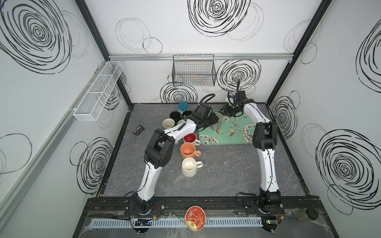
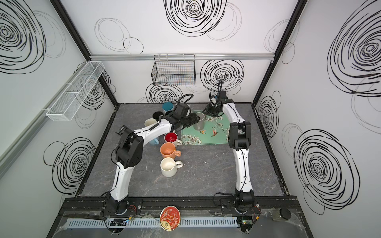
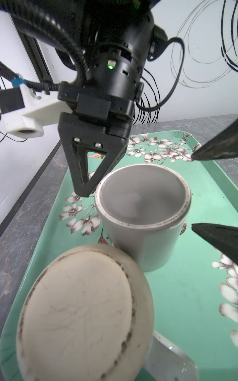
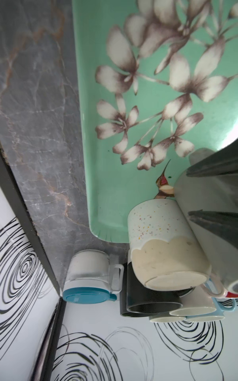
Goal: Turn the mug right side up
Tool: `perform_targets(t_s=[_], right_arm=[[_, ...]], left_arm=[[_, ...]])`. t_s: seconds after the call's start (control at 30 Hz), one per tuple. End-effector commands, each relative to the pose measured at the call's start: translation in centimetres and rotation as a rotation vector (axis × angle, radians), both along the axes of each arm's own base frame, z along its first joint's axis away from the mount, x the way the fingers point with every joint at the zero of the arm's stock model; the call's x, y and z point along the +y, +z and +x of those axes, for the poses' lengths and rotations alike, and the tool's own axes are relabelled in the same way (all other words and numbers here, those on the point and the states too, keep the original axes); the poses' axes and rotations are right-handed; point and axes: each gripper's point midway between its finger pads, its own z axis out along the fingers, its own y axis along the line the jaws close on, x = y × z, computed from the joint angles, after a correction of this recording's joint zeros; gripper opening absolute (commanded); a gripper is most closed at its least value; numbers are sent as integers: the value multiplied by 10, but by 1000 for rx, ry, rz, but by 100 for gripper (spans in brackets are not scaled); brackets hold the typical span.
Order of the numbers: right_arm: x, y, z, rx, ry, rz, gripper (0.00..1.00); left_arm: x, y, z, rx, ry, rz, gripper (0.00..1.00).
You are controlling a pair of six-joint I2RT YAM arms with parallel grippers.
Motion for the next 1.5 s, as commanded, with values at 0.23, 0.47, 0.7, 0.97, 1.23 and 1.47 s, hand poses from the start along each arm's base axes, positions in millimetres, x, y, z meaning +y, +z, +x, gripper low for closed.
perform_targets(t_s=[0.23,0.47,0.7,0.97,1.23,1.47], right_arm=[[-4,7,-78,70,83,-48,32],[-3,16,-116,76,93,-40,32],[-9,28,-139,49,77,-59,32],[-31,54,-155,-78,10,-234,45],[15,52,-193,-141,87,-409,53],[20,24,-196,-81,97,-539,55]], left_arm=[[-17,-9,-1,1,-50,11,51],[-28,-6,3,-4,-66,-8,51],[-33,2,6,-18,-69,-17,51],[-10,36,9,-77,-47,4,53],[26,65,1,-128,6,23,56],[57,71,-14,-136,49,32,56]])
